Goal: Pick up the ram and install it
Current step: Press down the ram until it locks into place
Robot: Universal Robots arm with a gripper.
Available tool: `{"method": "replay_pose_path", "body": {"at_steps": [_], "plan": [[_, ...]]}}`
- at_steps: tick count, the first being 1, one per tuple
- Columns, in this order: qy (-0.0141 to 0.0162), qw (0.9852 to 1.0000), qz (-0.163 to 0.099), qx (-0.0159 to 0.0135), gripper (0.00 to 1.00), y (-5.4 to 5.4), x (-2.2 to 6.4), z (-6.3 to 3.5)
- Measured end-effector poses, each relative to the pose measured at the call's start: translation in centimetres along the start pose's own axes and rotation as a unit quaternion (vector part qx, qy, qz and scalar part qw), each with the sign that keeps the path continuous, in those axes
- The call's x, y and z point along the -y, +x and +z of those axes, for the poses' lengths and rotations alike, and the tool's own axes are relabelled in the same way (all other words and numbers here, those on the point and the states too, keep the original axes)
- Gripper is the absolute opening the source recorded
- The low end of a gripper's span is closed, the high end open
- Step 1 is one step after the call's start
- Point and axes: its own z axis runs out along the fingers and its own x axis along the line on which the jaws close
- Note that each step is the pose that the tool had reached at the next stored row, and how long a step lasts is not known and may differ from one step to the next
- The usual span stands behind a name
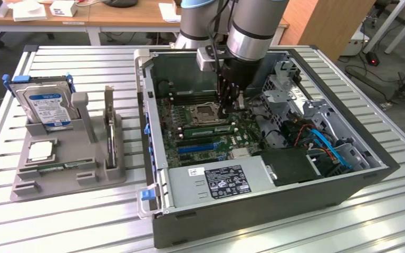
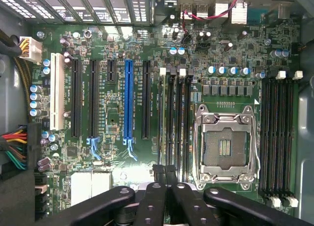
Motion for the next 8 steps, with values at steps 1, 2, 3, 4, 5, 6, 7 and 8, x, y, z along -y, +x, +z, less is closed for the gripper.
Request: {"method": "replay_pose_path", "body": {"at_steps": [1, 2, 3, 4, 5, 6, 7, 8], "plan": [[0.0, 1.0, 0.0, 0.0, 0.09, 0.0, -0.3, 0.03], [0.0002, 1.0, 0.0, -0.0001, 0.09, 0.0, -0.67, 0.05], [0.0003, 1.0, 0.0, 0.0, 0.09, 0.0, -0.98, 0.07], [0.0004, 1.0, 0.0, 0.0, 0.09, 0.0, -1.28, 0.09], [0.0004, 1.0, 0.0, 0.0, 0.09, 0.0, -1.49, 0.11], [0.0004, 1.0, 0.001, 0.0, 0.09, 0.0, -1.67, 0.12], [0.0004, 1.0, 0.001, 0.0001, 0.09, 0.0, -1.83, 0.13], [0.0004, 1.0, 0.001, 0.0, 0.09, 0.0, -1.93, 0.14]]}}
